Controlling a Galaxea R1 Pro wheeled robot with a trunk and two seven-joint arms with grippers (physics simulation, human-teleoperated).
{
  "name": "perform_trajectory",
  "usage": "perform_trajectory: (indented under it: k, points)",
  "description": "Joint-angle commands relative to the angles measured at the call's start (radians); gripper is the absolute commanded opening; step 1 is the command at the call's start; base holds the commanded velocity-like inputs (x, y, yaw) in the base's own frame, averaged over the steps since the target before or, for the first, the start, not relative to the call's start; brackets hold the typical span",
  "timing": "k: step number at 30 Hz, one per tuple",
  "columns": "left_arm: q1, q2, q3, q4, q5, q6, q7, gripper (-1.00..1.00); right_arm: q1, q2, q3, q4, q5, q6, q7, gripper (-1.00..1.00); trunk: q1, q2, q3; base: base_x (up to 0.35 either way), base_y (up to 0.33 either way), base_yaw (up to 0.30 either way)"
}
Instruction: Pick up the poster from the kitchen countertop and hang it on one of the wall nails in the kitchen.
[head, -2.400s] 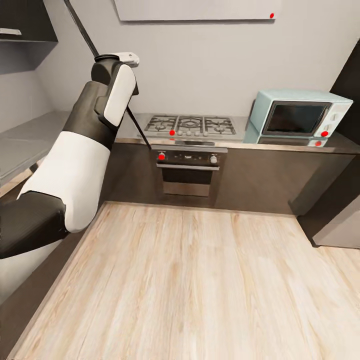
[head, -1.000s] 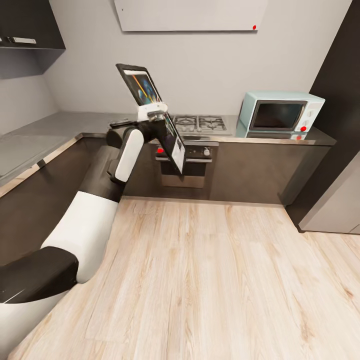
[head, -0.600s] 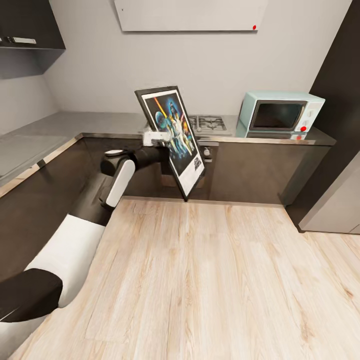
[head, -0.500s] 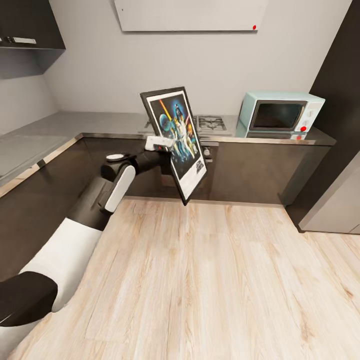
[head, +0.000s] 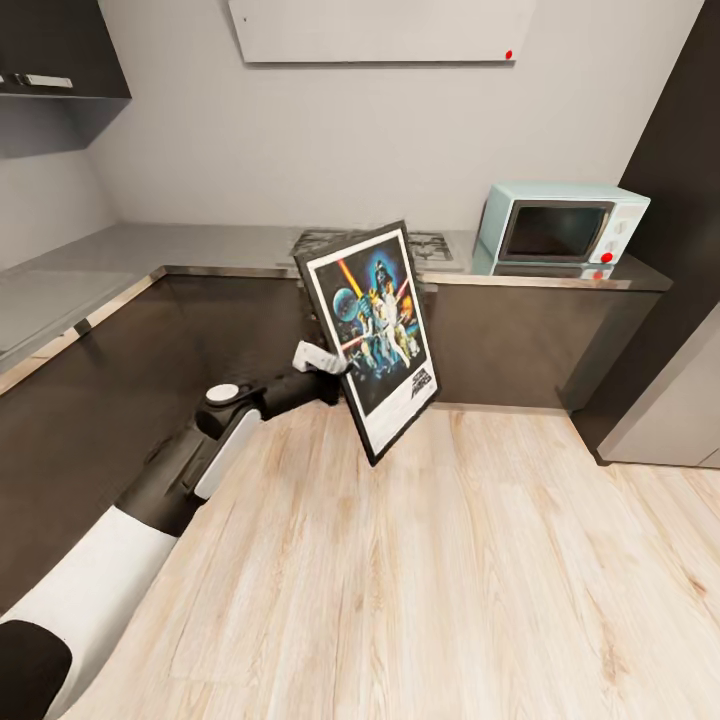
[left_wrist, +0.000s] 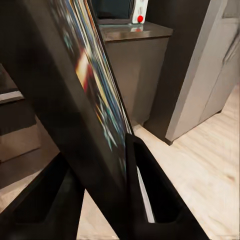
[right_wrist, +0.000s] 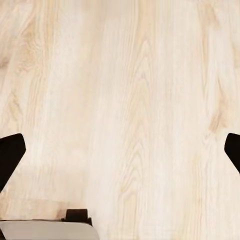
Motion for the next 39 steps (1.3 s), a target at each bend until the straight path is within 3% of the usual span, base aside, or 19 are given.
perform_trajectory:
  k: [1,2,8,13,17,20,25,27,30,31,33,37,39]
  points:
    - [0.018,0.025,-0.001,-0.006,0.013,-0.007,-0.017,-1.00,0.000,-0.005,0.003,-0.016,0.008,0.006,0.011,1.00,0.000,-0.001,-0.001,0.000,0.000,0.000]
    - [0.080,0.076,-0.002,-0.038,0.014,-0.027,-0.099,-1.00,0.000,-0.014,-0.001,-0.052,0.009,0.010,0.038,1.00,0.000,-0.001,-0.001,0.000,0.000,0.000]
    - [0.129,0.093,-0.013,-0.054,0.015,-0.032,-0.150,-1.00,0.000,-0.017,-0.006,-0.071,-0.008,0.001,0.047,1.00,0.000,-0.001,-0.001,0.000,0.000,0.000]
    - [0.139,0.106,-0.022,-0.038,0.013,-0.037,-0.277,-1.00,-0.001,-0.018,-0.009,-0.130,-0.017,0.006,0.050,1.00,0.000,-0.001,-0.001,0.000,0.000,0.000]
    - [0.161,0.117,-0.023,0.013,0.011,-0.095,-0.339,-1.00,-0.001,-0.030,-0.009,-0.186,-0.018,0.008,0.051,1.00,0.000,-0.001,-0.001,0.000,0.000,0.000]
    - [0.171,0.141,-0.024,0.057,0.011,-0.156,-0.375,-1.00,-0.001,-0.035,-0.009,-0.229,-0.018,0.015,0.050,1.00,0.000,-0.001,-0.001,0.000,0.000,0.000]
    - [0.177,0.192,-0.023,0.168,0.010,-0.248,-0.530,-1.00,-0.002,-0.045,-0.010,-0.390,-0.018,0.175,0.080,1.00,0.000,-0.001,-0.001,0.000,0.000,0.000]
    - [0.178,0.205,-0.023,0.195,0.011,-0.279,-0.556,-1.00,-0.007,-0.049,-0.017,-0.422,-0.017,0.208,0.113,1.00,0.000,-0.001,-0.001,0.000,0.000,0.000]
    - [0.178,0.216,-0.023,0.222,0.011,-0.304,-0.572,-1.00,-0.038,-0.053,-0.058,-0.442,-0.018,0.230,0.163,1.00,0.000,-0.001,-0.001,0.000,0.000,0.000]
    - [0.178,0.229,-0.023,0.232,0.011,-0.312,-0.578,-1.00,-0.069,-0.055,-0.102,-0.449,-0.018,0.250,0.213,1.00,0.000,-0.001,-0.001,0.000,0.000,0.000]
    - [0.178,0.238,-0.023,0.236,0.011,-0.315,-0.581,-1.00,-0.089,-0.055,-0.132,-0.452,-0.018,0.280,0.259,1.00,0.000,-0.001,-0.001,0.000,0.000,0.000]
    - [0.178,0.251,-0.023,0.241,0.012,-0.319,-0.590,-1.00,-0.157,-0.056,-0.203,-0.459,-0.017,0.383,0.403,1.00,0.000,-0.001,-0.001,0.000,0.000,0.000]
    - [0.178,0.259,-0.023,0.243,0.012,-0.320,-0.633,-1.00,-0.210,-0.057,-0.260,-0.461,-0.016,0.449,0.517,1.00,0.000,-0.001,-0.001,0.000,0.000,0.000]
